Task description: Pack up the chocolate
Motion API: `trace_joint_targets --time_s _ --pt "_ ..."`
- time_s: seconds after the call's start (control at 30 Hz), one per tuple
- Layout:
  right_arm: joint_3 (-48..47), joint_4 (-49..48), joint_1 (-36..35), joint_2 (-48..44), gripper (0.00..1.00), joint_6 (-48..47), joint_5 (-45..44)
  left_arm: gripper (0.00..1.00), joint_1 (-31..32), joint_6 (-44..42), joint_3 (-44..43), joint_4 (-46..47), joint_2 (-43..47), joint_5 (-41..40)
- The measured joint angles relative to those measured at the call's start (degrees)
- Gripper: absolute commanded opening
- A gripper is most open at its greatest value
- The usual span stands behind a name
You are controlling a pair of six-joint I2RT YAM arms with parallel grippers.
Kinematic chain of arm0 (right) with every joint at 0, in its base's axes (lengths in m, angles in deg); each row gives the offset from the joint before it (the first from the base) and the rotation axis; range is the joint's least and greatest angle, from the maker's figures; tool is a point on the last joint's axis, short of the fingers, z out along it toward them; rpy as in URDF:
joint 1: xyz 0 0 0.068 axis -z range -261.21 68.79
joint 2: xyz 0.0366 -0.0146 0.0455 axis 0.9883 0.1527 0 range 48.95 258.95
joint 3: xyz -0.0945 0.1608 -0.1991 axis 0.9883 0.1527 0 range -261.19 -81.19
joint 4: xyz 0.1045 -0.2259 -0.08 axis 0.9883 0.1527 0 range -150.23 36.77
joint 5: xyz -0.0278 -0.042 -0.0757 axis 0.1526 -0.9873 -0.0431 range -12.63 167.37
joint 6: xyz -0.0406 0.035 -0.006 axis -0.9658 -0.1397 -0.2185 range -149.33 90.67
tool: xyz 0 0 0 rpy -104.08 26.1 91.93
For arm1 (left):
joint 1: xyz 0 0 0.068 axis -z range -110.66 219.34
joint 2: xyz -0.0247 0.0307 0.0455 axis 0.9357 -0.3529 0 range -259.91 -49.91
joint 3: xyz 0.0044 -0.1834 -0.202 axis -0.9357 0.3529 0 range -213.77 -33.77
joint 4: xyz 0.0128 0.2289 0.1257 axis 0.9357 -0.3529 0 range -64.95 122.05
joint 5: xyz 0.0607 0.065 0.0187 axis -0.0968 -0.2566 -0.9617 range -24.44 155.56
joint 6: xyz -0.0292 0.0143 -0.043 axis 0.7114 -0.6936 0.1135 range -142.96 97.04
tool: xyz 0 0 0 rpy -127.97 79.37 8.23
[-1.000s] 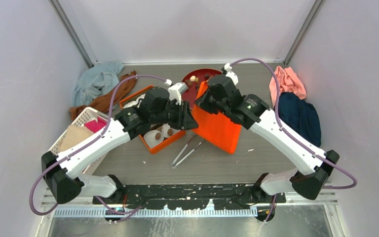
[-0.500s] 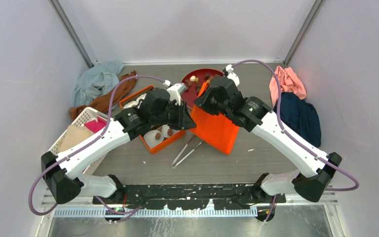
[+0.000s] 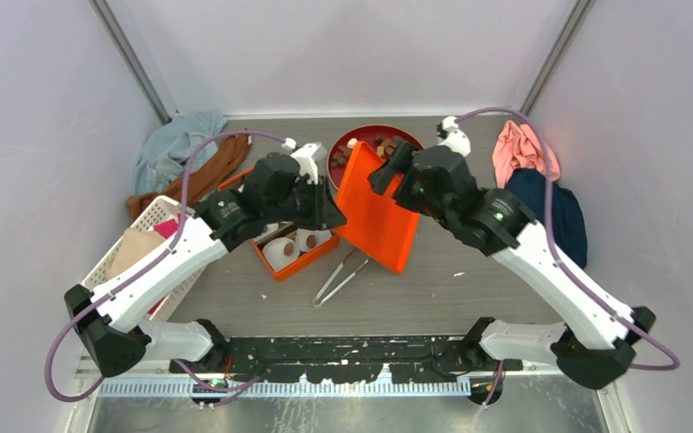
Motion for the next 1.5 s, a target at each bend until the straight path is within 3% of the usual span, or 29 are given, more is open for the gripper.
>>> trace_joint_targets --time_s 0.3,0.43,0.63,0.73,0.93,1.13,1.27,1.5 --pt "7.21 0.72 -2.12 -17.07 0.83 -17.38 -0.61 0.06 -7.26 4.61 -20.76 -15.19 -0.57 -1.70" --pt "6.78 1.62 -13.18 -12.90 0.84 -23.34 -8.35 0.05 -14.95 7.34 -28.79 -19.37 -1.55 1.40" --pt "7.69 -1.68 -27.12 0.15 0.85 -36.98 -25.11 0.05 -24.41 9.38 -31.06 -25.16 -2.29 5.42" --pt "14.56 -12.22 -31.04 1.90 0.87 -49.99 -31.87 0.05 -26.56 10.43 -31.06 -27.93 -2.43 7.87" --pt "32.26 -44.59 -32.57 3.21 0.89 -78.14 -38.10 0.05 -27.30 12.52 -31.01 -28.70 -1.90 12.13" --pt "34.69 -70.49 -29.40 13.84 0.87 -95.45 -40.61 0.05 -27.74 13.66 -30.12 -28.65 0.24 13.92" --pt "35.52 -83.43 -25.38 19.50 0.80 -103.25 -41.20 0.05 -28.17 13.92 -29.14 -28.72 1.53 14.38" --pt "36.11 -105.68 -22.95 27.98 0.56 -117.00 -43.67 0.05 -29.33 13.57 -28.61 -29.24 2.23 14.73"
